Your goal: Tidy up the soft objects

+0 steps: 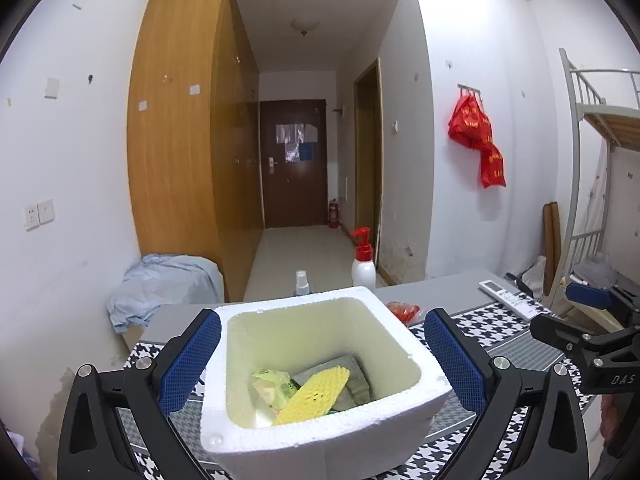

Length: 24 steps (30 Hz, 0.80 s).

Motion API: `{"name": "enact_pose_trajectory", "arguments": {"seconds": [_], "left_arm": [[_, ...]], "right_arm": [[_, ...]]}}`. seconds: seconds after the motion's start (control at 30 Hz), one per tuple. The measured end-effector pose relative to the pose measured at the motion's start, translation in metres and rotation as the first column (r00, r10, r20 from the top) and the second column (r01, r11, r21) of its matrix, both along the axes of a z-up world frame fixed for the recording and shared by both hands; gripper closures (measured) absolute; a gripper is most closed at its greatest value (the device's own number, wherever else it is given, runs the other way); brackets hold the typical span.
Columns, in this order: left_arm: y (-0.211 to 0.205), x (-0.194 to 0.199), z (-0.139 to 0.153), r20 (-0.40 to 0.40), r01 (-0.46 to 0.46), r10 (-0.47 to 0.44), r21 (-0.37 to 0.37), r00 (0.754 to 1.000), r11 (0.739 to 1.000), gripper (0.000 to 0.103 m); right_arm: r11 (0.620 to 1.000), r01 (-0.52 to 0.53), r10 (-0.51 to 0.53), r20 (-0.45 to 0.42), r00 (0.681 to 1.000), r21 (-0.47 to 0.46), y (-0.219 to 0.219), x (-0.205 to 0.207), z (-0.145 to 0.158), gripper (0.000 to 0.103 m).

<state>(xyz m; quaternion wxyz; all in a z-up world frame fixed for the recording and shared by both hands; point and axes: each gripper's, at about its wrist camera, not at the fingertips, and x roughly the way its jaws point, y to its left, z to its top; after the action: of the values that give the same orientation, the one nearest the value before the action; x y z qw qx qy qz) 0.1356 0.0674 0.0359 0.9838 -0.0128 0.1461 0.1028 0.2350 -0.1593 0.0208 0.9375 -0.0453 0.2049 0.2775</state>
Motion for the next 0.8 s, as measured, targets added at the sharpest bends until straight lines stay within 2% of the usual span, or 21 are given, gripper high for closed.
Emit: {"name": "enact_pose_trajectory", "arguments": {"seconds": [0.43,0.57,0.8], "left_arm": [[-0.005,-0.035,0.011,0.050,-0.017,0.018,-0.003,0.999,1.000,0.001],[-0.005,-0.041,0.010,0.043,-0.009,0.010,-0.020,0.999,1.000,0.001],[-0.011,-0.057,0.012,0.060,-0.007,0.007,-0.003,0.998,1.000,0.001]], "right_arm": [[0.999,-0.019,0.017,0.069,0.997,0.026,-0.006,-0.033,0.013,0.001],[0.999,-0.025,0.024,0.074,0.997,0.020,-0.002,-0.042,0.013,0.001],[0.999,-0.034,0.030,0.108,0.994,0.034,-0.003,-0.060,0.018,0.001]]}}
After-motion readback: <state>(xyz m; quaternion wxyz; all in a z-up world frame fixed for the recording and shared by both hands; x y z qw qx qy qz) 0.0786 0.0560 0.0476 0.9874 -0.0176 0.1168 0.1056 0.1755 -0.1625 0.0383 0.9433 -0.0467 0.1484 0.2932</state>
